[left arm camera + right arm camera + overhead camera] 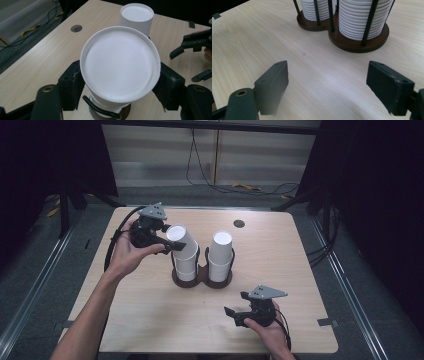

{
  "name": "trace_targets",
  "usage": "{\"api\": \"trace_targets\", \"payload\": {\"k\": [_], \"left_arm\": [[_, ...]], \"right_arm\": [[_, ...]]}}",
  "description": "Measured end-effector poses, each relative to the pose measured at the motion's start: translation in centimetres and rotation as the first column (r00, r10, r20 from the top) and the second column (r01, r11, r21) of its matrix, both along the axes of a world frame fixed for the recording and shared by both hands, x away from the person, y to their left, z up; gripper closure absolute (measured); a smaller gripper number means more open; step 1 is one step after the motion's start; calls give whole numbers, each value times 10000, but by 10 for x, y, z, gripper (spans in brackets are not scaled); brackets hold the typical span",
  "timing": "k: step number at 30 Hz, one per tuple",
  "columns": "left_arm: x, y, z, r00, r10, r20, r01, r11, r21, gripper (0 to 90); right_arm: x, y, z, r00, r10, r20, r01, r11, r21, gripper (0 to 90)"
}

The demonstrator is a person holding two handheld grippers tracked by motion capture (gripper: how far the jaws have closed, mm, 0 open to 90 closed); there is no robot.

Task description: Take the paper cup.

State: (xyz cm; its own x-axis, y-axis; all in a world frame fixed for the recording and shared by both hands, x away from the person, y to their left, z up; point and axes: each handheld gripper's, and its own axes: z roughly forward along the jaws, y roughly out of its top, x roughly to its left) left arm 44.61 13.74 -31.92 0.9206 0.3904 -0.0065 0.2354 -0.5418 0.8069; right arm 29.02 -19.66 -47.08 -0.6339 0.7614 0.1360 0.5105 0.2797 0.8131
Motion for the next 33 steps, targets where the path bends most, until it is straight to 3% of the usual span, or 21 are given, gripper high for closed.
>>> {"api": "trace_targets", "payload": {"k": [22, 33], "left_arm": [[-19, 21, -1, 9999, -69, -116, 59, 9966, -816, 324], [-35, 24, -7, 9998, -183, -34, 180, 9972, -732, 324]], "right_arm": [[0, 1, 0, 10000, 8, 1, -8, 10000, 52, 175], [0, 1, 0, 10000, -16, 4, 16, 10000, 8, 173]]}}
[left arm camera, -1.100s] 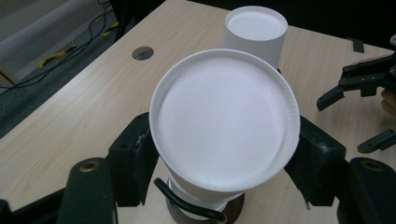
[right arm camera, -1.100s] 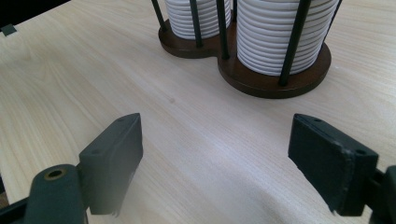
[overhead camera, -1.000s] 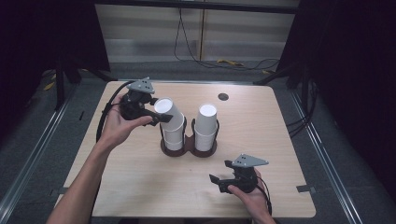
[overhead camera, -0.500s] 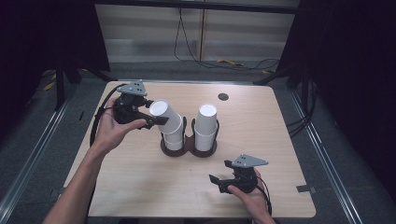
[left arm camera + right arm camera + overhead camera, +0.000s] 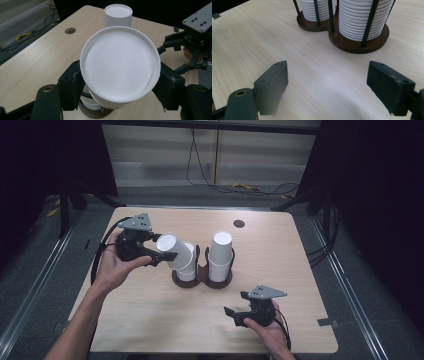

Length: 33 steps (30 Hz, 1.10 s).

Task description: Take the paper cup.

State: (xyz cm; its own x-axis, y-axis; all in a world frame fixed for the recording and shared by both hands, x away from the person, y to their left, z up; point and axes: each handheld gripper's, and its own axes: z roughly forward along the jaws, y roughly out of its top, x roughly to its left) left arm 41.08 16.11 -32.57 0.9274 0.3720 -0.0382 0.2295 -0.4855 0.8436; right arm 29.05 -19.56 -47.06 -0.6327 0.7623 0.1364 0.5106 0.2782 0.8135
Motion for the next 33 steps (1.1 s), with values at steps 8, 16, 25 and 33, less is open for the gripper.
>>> {"api": "trace_targets", "payload": {"k": [8, 16, 25, 33], "left_arm": [[-16, 3, -8, 10000, 15, 97, -14, 9999, -146, 324], [-24, 3, -23, 10000, 7, 47, -8, 10000, 85, 324], [-30, 0, -37, 9999, -163, -55, 162, 9998, -126, 324], [-37, -3, -47, 9985, -484, -262, 476, 9984, -306, 324]], "right_arm": [[0, 0, 1, 10000, -30, 9, 30, 10000, 58, 173], [1, 2, 1, 10000, 43, 56, -43, 10000, 48, 172], [2, 7, 3, 9998, 164, 57, -164, 9998, 128, 172], [4, 12, 17, 9982, 436, 400, -453, 9981, 415, 157]]}}
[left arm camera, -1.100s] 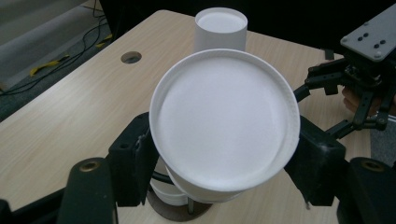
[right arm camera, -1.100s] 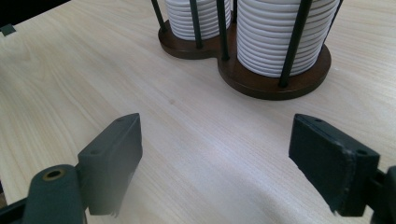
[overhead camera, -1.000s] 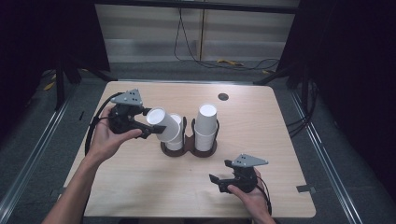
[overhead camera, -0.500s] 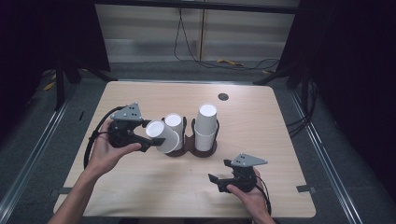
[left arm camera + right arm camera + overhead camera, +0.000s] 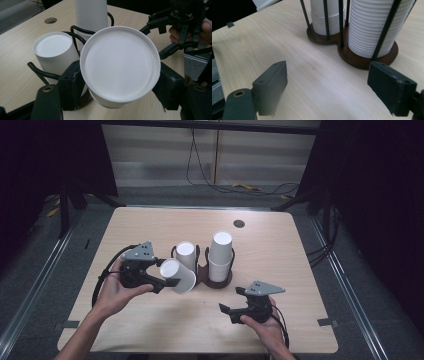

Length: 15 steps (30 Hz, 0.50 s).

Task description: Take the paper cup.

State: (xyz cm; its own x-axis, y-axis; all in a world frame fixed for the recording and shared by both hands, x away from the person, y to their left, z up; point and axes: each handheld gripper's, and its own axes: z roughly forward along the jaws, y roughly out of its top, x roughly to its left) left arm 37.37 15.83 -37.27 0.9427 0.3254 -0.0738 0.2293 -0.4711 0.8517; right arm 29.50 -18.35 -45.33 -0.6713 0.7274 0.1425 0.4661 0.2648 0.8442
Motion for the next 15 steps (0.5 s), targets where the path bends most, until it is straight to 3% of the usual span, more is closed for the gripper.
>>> {"api": "trace_targets", "payload": {"k": [10, 15], "left_arm": [[-4, -5, -15, 9997, -8, -241, 8, 10000, -11, 323], [-6, -4, -23, 9993, -99, -369, 91, 9997, -218, 323]], "right_arm": [[6, 8, 12, 9992, 404, 52, -405, 9989, 224, 137], [10, 20, 17, 9962, 859, 135, -861, 9961, 166, 137]]}}
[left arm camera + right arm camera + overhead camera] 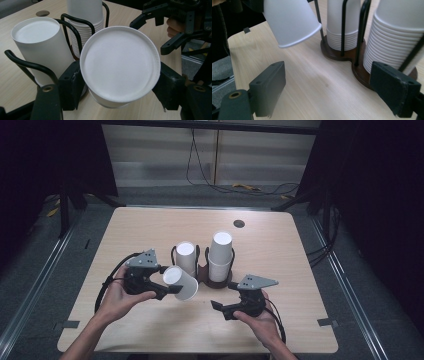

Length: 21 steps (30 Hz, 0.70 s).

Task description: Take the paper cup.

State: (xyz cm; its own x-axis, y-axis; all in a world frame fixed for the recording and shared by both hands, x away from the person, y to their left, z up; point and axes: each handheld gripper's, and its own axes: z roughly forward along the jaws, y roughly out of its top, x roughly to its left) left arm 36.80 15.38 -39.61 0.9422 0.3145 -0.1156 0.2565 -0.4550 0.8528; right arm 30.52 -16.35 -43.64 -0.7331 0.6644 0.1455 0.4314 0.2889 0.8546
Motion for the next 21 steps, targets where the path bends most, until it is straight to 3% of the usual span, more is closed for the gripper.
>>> {"api": "trace_targets", "payload": {"k": [11, 17, 21], "left_arm": [[-3, -2, -18, 9991, -81, -409, 76, 9999, -141, 323], [-5, -5, -22, 9980, -216, -592, 205, 9996, -187, 324], [-5, -10, -25, 9966, -235, -795, 227, 9997, -110, 323]], "right_arm": [[3, 22, -1, 9950, 982, 155, -987, 9946, 336, 136], [3, 26, -8, 9925, 1193, 267, -1208, 9906, 640, 137], [1, 28, -12, 9905, 1334, 348, -1351, 9893, 551, 136]]}}
